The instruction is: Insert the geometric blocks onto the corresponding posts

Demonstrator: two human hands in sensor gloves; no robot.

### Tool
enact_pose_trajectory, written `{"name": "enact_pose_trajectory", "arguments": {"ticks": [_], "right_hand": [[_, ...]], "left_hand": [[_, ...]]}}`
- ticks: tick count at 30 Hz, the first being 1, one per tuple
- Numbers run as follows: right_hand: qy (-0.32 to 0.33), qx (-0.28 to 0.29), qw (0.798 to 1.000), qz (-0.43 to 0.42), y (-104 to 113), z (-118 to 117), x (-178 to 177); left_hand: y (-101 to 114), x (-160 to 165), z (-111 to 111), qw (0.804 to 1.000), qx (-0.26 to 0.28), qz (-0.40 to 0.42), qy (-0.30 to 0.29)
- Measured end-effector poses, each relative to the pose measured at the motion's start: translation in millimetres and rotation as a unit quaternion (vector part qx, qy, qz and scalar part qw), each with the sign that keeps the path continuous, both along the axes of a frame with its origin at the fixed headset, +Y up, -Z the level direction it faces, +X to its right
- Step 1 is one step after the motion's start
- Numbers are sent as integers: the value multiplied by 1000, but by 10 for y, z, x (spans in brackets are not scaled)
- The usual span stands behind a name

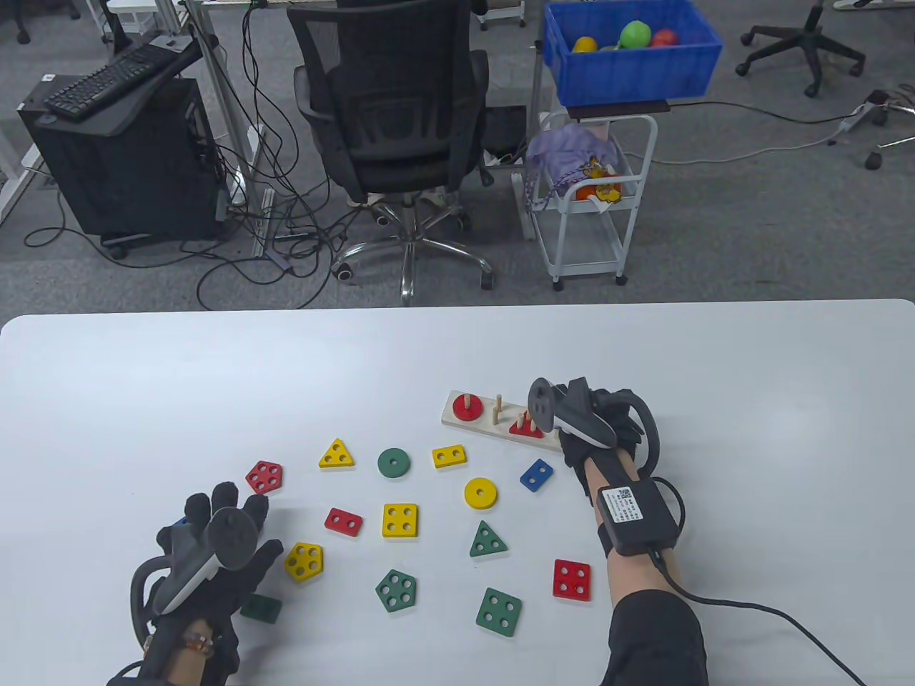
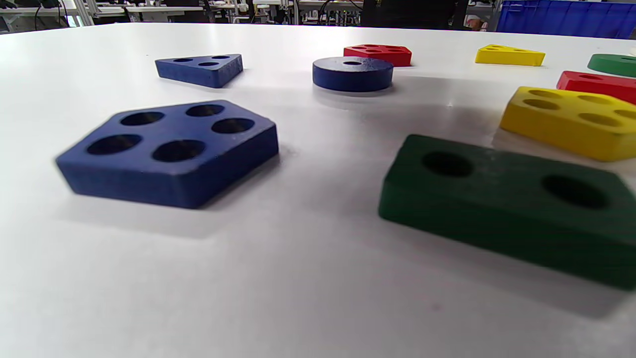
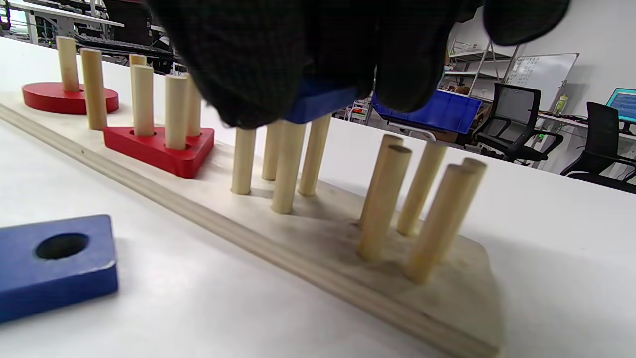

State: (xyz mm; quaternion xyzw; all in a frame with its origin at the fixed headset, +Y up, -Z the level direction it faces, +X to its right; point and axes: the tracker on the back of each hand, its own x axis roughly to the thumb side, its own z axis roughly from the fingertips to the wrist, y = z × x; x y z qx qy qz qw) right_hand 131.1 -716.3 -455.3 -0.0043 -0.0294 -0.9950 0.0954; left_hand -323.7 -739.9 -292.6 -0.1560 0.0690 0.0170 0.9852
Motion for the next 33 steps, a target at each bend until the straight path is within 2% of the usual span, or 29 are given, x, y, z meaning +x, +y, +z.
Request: {"name": "enact_pose_trajectory", "arguments": {"ticks": [13,18,22,25,28,33], "right_hand": [[0,-21,1000,3,-53,45,46],[15,-2,1000,-15,5,119,42],[67,4,998,-10,75,387,0],[115,-6,993,-8,98,711,-15],[156,-39,987,-4,90,1089,-18],[192,-118,974,12,3,1534,-17]], "left_hand": [[-4,-1,0,1000,-3,-2,1],[-1,1,3,1000,-6,-4,0],[17,-5,2,1000,-3,0,1],[20,-3,-1,1000,-3,1,1],[19,6,-1,1000,-3,0,-1],[16,44,10,1000,-3,-3,-8]]}}
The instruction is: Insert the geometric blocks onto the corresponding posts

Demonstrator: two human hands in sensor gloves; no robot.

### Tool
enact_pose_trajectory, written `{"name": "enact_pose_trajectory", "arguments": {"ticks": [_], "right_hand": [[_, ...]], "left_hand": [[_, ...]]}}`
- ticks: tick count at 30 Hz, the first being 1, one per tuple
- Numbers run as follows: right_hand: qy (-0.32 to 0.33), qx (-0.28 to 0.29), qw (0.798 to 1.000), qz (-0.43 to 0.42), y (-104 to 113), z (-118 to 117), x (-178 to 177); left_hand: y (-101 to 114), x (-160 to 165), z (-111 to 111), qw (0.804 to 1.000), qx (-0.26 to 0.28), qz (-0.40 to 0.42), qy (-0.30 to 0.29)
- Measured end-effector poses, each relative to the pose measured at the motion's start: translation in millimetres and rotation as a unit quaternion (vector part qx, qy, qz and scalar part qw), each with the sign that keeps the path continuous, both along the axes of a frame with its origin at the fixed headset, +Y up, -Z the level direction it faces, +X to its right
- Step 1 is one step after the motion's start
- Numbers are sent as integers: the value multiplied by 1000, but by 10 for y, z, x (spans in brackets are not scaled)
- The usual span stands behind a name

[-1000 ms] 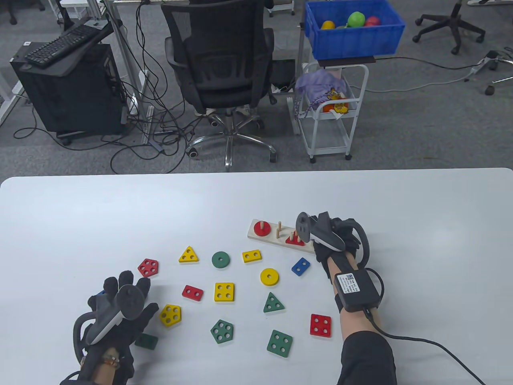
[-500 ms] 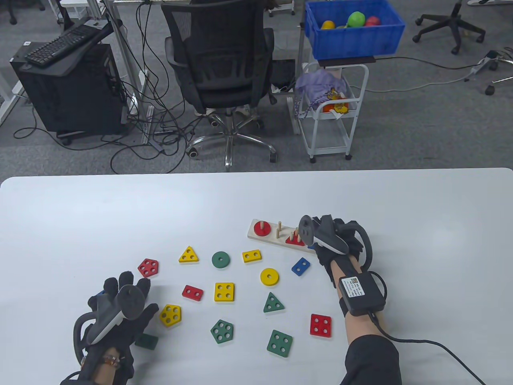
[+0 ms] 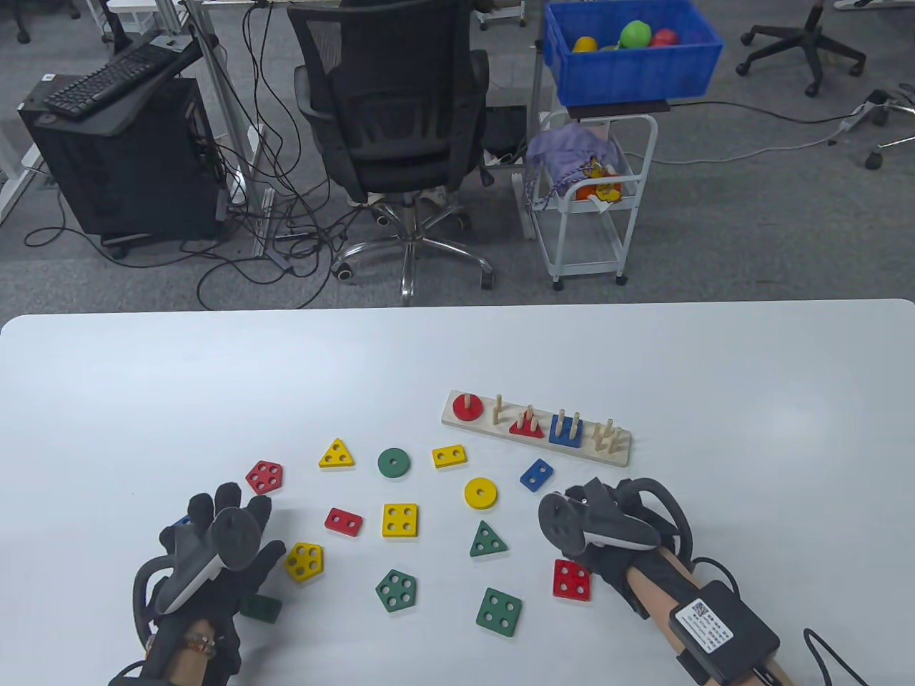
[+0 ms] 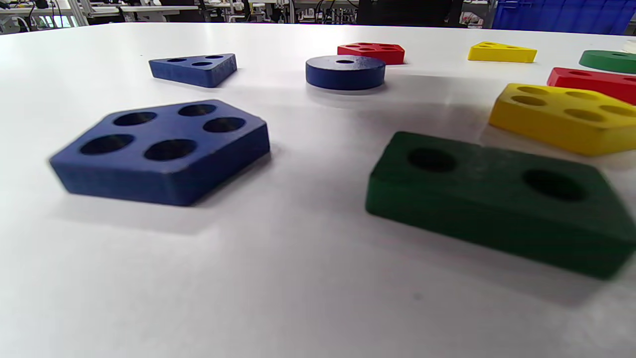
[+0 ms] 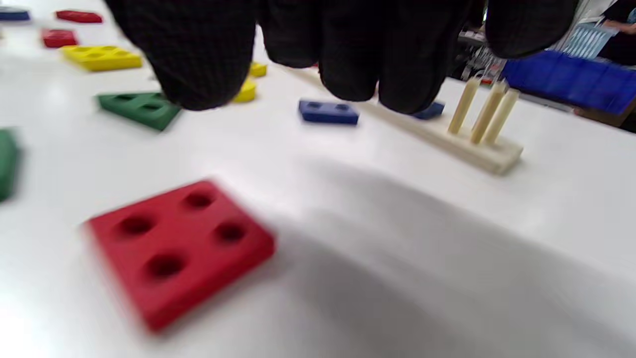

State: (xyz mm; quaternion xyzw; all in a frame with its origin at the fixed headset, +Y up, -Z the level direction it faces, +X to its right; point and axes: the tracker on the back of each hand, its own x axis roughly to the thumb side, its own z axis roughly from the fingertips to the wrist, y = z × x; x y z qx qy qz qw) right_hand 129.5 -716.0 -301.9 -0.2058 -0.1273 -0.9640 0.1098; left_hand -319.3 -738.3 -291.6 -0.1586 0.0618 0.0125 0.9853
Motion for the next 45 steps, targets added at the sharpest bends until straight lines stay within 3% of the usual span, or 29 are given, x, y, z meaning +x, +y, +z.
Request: {"name": "enact_pose_trajectory", "arguments": {"ticks": [5,10,11,17,21,26,31,38,45], "right_hand": [[23,-19,998,48,-212,271,-47],[40,39,996,71,-396,376,-120],[49,67,994,64,-404,400,-132],[67,82,993,58,-425,430,-119],[62,103,992,30,-327,343,-91],[34,157,987,-3,-8,-6,-79],[-27,187,982,-25,218,-512,-31],[-130,175,976,-13,179,-1114,10],[-178,160,971,6,38,-1403,14]], "left_hand": [[4,30,9,1000,1,-2,-5],[-3,39,12,1000,0,-4,-7],[-4,40,13,1000,0,-4,-7],[-6,35,10,1000,1,-3,-6],[-7,36,12,1000,0,-2,-6],[-7,26,10,1000,2,1,-4],[-9,25,13,1000,-1,-1,-3],[-7,4,8,1000,0,0,1],[-9,-10,0,1000,-3,0,4]]}}
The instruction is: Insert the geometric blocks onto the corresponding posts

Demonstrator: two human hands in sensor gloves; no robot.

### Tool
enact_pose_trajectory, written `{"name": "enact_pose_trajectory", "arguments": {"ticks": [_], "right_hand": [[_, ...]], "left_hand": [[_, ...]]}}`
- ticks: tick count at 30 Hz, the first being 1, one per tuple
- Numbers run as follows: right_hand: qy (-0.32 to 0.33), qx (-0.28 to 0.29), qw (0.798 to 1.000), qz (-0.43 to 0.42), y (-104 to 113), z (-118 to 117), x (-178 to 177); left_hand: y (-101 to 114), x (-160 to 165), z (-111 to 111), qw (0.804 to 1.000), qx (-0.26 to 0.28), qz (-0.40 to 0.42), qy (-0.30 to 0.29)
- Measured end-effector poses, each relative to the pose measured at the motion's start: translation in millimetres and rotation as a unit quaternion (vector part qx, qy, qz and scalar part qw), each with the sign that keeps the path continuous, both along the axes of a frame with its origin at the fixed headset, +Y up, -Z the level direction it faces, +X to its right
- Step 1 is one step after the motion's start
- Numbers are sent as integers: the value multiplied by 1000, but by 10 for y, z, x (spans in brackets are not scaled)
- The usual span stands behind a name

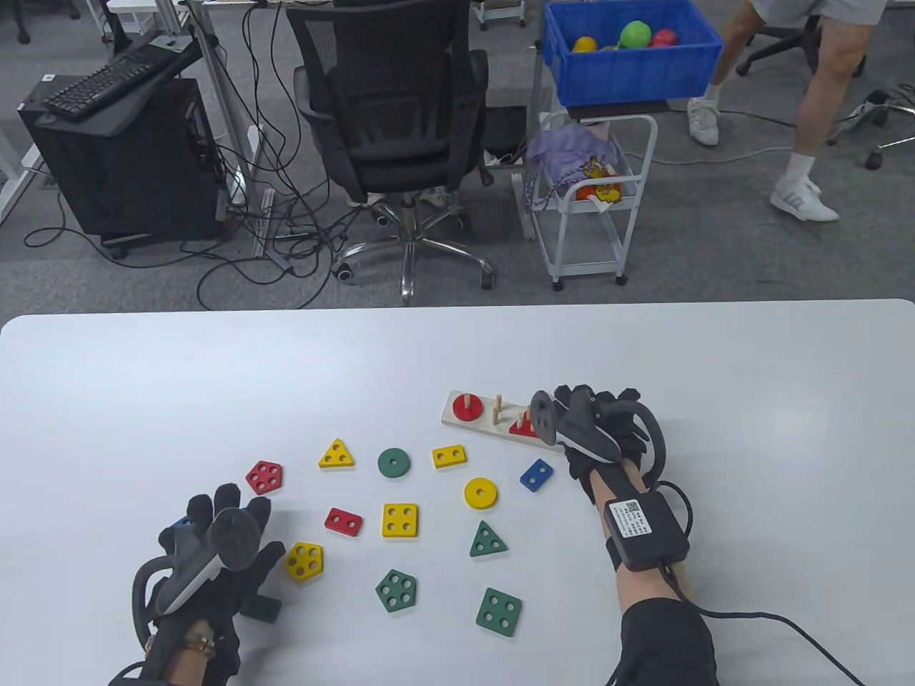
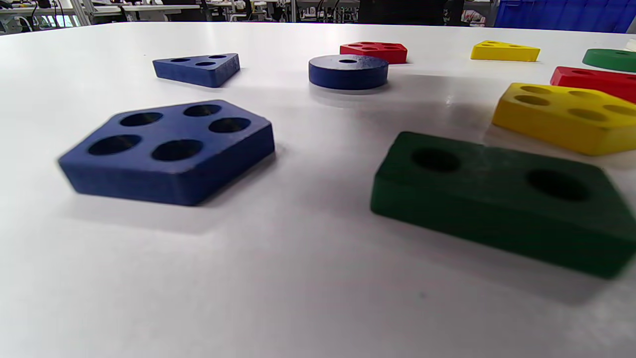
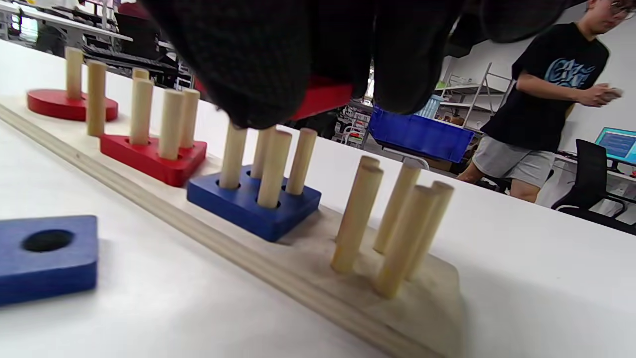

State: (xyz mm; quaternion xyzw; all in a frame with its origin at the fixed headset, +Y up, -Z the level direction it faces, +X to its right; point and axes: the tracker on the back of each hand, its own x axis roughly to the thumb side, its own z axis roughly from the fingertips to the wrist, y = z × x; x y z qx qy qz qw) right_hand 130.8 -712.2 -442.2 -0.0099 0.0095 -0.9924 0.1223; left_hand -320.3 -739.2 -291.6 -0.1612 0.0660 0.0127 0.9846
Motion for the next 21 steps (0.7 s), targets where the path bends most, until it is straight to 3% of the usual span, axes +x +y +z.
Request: {"name": "enact_pose_trajectory", "arguments": {"ticks": [14,21], "right_hand": [[-4,-26,1000,9,-118,-54,-22],[18,-24,999,14,-28,115,-29]], "left_hand": [[-7,-8,-2,1000,-6,-4,1],[-4,-14,-6,1000,-7,-3,3]]}}
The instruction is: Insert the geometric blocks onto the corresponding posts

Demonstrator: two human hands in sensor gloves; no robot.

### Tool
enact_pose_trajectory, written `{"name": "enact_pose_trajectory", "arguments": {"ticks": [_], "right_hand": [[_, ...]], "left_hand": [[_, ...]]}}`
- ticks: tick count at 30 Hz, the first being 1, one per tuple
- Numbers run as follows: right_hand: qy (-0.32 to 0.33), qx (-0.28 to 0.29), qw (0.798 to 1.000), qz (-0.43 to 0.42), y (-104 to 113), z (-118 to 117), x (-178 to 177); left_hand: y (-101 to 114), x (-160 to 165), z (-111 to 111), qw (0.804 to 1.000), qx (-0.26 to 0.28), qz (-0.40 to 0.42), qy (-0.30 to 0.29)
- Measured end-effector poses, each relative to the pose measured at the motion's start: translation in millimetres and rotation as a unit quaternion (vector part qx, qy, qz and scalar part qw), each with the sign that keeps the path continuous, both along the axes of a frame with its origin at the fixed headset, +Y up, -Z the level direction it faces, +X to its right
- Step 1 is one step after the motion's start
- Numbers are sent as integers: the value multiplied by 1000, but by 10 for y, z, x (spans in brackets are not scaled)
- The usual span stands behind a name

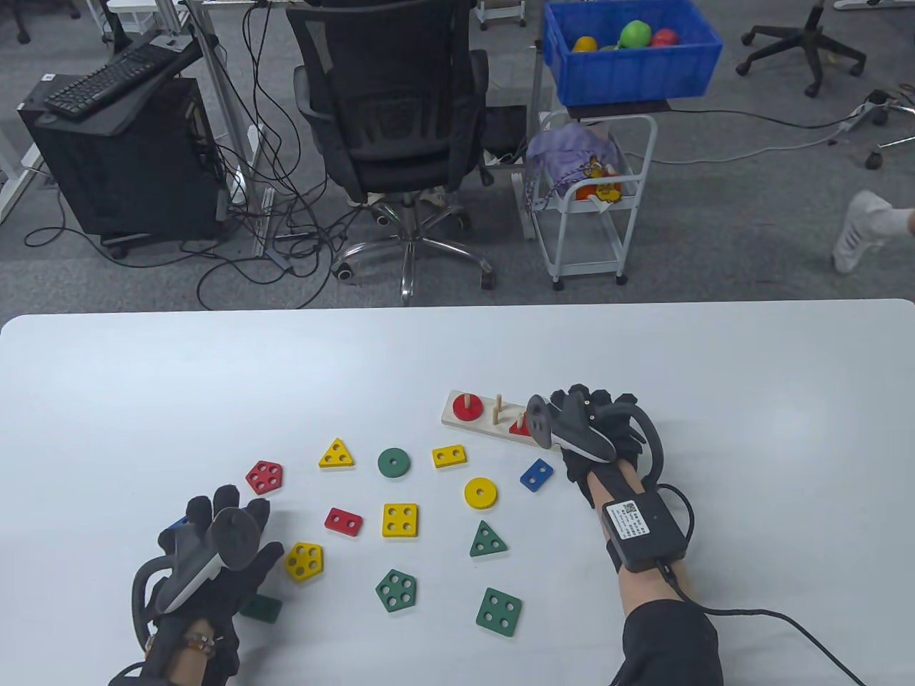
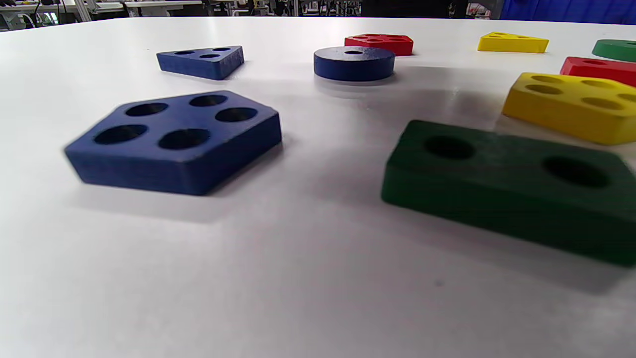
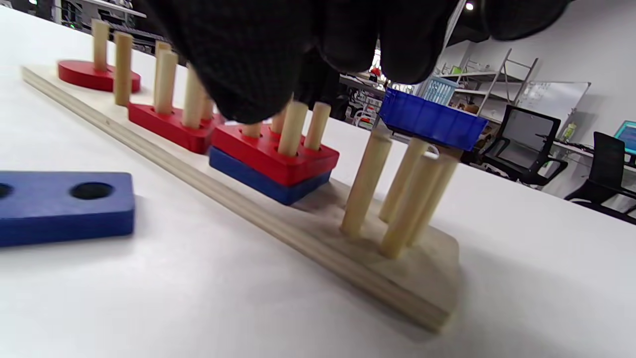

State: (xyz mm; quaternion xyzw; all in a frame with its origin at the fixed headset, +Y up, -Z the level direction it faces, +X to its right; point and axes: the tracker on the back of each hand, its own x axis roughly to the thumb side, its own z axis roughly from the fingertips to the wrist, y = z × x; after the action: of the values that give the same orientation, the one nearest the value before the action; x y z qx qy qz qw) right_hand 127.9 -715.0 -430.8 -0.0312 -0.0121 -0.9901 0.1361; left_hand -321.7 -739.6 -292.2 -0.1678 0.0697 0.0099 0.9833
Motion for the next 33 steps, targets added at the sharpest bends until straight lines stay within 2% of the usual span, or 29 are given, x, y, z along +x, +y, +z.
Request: {"name": "enact_pose_trajectory", "arguments": {"ticks": [5,10,15,20,26,28,33], "right_hand": [[29,3,1000,-6,81,241,-63],[36,-38,998,-23,-27,398,-169],[22,-87,996,-21,-248,432,-239],[-1,-116,993,-3,-373,347,-336],[2,-100,995,-6,-433,270,-499],[11,-73,997,9,-431,273,-541],[25,-57,998,6,-443,313,-566]], "left_hand": [[-4,8,-5,1000,-1,0,-2],[-4,31,1,1000,0,-2,-7],[4,63,3,1000,4,-2,-14],[-4,91,6,1000,3,-4,-20],[-10,101,5,1000,3,-5,-22],[-10,102,6,1000,2,-6,-22],[-10,107,7,1000,2,-6,-23]]}}
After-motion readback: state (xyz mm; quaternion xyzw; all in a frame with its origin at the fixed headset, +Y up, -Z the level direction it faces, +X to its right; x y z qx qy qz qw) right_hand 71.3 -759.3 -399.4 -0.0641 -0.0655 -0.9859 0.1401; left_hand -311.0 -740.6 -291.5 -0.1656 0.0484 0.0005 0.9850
